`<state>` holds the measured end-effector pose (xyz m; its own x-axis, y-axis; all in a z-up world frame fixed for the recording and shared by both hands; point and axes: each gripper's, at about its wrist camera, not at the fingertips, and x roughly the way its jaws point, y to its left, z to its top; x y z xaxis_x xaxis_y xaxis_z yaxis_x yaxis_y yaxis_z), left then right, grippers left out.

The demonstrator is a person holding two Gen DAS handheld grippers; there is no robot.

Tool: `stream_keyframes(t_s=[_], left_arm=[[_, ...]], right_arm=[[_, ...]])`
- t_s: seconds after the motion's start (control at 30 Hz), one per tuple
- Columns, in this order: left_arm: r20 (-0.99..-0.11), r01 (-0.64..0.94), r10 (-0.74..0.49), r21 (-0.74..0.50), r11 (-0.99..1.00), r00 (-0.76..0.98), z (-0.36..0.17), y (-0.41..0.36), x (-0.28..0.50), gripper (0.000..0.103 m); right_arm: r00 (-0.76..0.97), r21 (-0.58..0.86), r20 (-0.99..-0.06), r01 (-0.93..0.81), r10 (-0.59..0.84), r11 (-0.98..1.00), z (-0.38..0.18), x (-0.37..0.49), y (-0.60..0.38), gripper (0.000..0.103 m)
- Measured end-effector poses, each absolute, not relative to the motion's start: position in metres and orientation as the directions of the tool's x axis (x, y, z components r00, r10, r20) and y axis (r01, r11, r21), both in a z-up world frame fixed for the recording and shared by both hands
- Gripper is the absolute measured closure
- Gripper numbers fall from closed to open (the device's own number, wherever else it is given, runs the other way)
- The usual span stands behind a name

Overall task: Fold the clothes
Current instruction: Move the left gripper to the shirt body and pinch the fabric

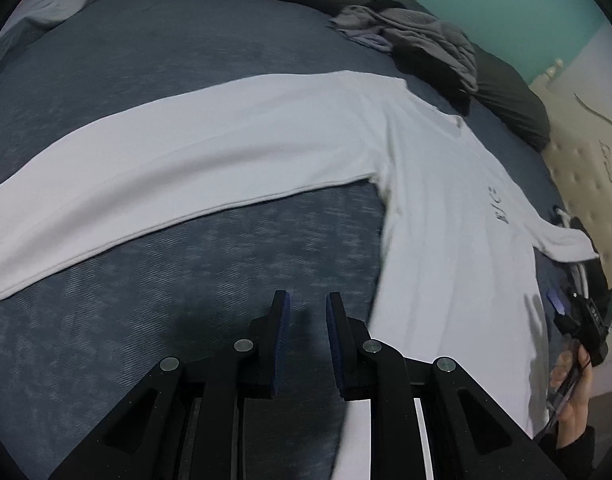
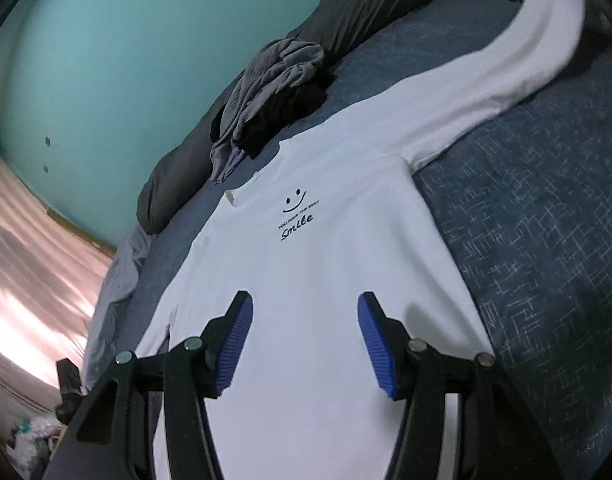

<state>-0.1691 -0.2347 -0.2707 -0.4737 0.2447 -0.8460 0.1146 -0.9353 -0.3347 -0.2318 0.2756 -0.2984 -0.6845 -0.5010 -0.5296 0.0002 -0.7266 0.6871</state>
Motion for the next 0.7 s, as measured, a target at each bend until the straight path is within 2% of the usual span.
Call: stream_keyframes(t_s=[0.47, 0.67, 0.7], left_arm=[[-0.823, 0.052, 0.326, -0.392, -0.918, -0.465, -0.293, -0.18, -0.262, 0.083], [-0.82, 0.071, 0.336, -0.412, -0.908, -0.463, -0.303, -0.178, -0.28, 0.085], [-0.826, 0.064, 0.33, -0.401, -0.914, -0.458, -0.304, -0.176, -0.281, 0.089]], right_arm=[[-0.677, 0.714, -0.529, -0.03, -0.511, -0.699, -0.315, -0.239, 0.289, 0.047], [-0.671, 0.726, -0.531, -0.046, -0.517, -0.686, -0.322, -0.242, 0.291, 0.047], [-0.672, 0.726, -0.531, -0.047, -0.517, -0.686, -0.322, -0.242, 0.292, 0.047]])
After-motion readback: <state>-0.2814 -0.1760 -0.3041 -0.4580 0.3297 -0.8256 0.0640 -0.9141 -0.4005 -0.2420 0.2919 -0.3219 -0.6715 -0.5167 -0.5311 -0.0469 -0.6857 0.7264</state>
